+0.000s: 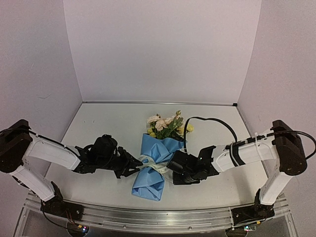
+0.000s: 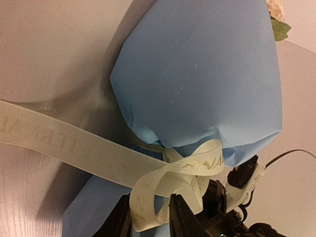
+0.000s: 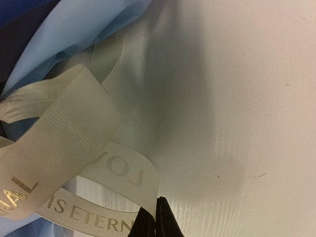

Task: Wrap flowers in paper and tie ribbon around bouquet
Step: Adjust the ribbon on the folded bouquet.

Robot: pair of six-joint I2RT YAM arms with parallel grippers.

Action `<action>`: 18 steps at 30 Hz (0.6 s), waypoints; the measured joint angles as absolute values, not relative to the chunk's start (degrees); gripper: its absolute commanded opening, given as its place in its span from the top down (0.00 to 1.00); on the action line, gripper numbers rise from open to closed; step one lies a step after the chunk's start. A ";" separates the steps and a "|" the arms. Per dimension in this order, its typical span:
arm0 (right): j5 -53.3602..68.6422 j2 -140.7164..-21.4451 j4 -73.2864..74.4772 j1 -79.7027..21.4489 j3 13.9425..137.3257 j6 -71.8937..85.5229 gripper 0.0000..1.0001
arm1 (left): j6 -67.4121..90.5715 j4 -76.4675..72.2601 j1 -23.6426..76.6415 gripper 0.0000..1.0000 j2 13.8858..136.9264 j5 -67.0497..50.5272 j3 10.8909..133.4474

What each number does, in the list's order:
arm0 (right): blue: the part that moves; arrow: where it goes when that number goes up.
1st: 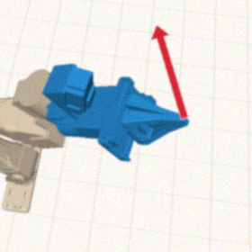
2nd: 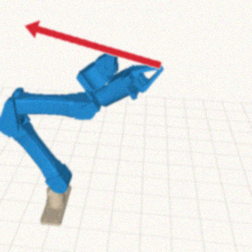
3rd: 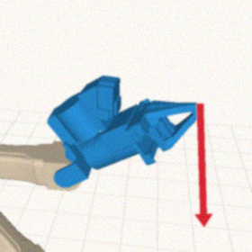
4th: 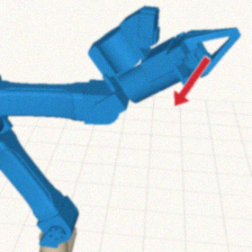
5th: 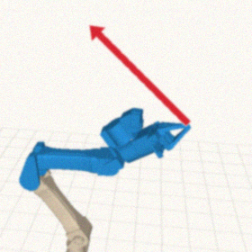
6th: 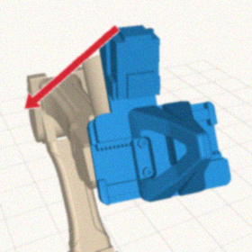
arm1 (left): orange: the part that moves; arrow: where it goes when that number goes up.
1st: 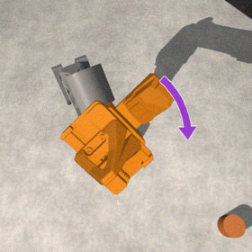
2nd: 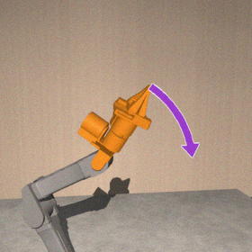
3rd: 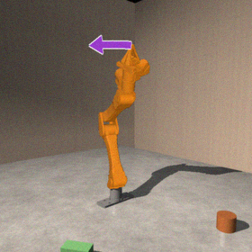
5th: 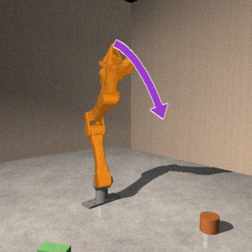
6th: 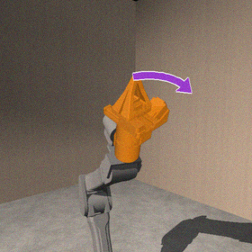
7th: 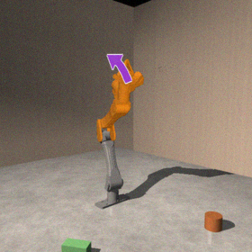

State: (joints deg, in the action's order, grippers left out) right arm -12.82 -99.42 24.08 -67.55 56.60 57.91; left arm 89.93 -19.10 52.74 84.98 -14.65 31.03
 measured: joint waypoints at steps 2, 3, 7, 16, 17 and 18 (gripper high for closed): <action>-12.84 -99.42 24.08 -67.55 56.60 57.91 1.00 | 89.50 -19.13 52.61 0.87 85.03 -14.34 31.03; -12.85 -99.42 24.10 -67.55 56.62 57.91 1.00 | 89.13 -19.08 52.45 0.90 85.01 -14.05 31.06; -13.21 -99.42 24.15 -67.55 56.60 57.86 1.00 | 86.27 -16.94 51.27 1.00 83.81 -12.77 31.52; -15.81 -98.66 28.03 -67.55 57.04 55.52 1.00 | 77.18 -11.14 47.40 1.00 80.35 -11.34 34.31; -16.02 -98.60 28.61 -67.55 57.29 55.16 1.00 | 76.21 -10.60 47.14 1.00 80.18 -11.38 34.48; -16.21 -98.55 29.16 -67.55 57.57 54.76 1.00 | 75.23 -10.09 46.90 1.00 80.05 -11.45 34.65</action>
State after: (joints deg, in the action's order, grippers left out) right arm -16.21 -98.55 29.16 -67.55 57.57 54.76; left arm 75.23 -10.09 46.90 80.05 -11.45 34.65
